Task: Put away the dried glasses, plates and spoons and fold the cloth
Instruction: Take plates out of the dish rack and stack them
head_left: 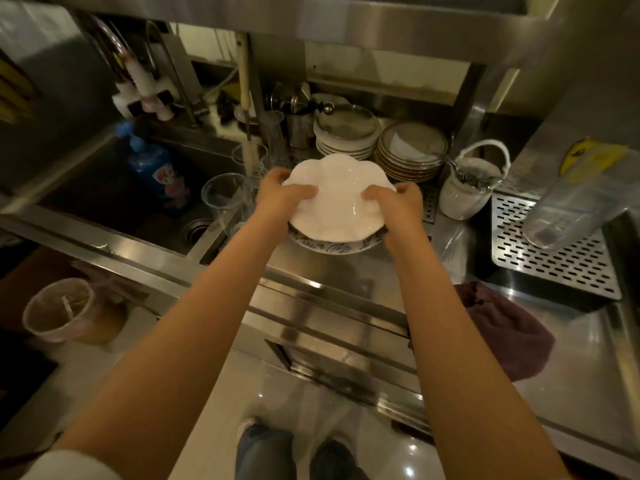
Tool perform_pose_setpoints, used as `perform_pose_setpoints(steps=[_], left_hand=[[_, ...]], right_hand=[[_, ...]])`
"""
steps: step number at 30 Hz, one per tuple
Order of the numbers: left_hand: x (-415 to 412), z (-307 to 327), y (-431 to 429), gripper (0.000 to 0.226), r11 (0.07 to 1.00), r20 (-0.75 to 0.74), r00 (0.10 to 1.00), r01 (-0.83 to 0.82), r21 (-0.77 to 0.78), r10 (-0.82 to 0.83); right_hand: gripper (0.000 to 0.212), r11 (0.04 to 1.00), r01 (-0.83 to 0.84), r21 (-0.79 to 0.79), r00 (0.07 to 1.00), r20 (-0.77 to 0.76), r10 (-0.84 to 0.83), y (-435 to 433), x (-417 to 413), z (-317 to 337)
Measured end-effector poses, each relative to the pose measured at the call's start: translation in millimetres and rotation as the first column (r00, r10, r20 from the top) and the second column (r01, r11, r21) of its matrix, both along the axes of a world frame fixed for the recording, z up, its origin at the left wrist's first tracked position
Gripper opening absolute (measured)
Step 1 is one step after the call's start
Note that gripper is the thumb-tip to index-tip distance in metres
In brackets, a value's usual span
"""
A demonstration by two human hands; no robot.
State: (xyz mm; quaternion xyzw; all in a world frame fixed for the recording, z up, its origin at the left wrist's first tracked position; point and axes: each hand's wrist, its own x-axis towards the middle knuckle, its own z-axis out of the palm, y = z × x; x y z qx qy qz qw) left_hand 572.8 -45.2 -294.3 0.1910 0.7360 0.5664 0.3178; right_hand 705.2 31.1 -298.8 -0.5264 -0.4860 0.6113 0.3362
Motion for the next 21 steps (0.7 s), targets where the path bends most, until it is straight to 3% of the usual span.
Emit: perform_pose_setpoints(steps=[4,11,16,21], left_hand=[[-9.7,25.8,-12.0,0.043,0.998,-0.005,1.0,0.021,0.052,-0.021],[-44.9,64.7,-39.3,0.05,0.997,-0.099,0.993,0.065,0.032,-0.062],[-85.2,92.2,-78.4,0.056,0.991,-0.192,0.977,0.112,0.069,-0.097],[-133.3,112.8,-121.9,0.048,0.983,-0.228,0.965,0.154,0.096,-0.129]], right_hand=[[0.034,0.999,-0.032,-0.005,0.997,-0.073,0.031,-9.9,-7.4,24.9],[0.039,0.992,-0.129,0.012,0.986,-0.101,0.13,-45.5,-32.7,65.8],[0.045,0.997,-0.071,0.024,0.979,-0.187,0.075,-94.0,-71.0,88.0],[0.045,1.0,-0.022,0.021,0.949,-0.315,0.027,-141.6,-117.8,103.7]])
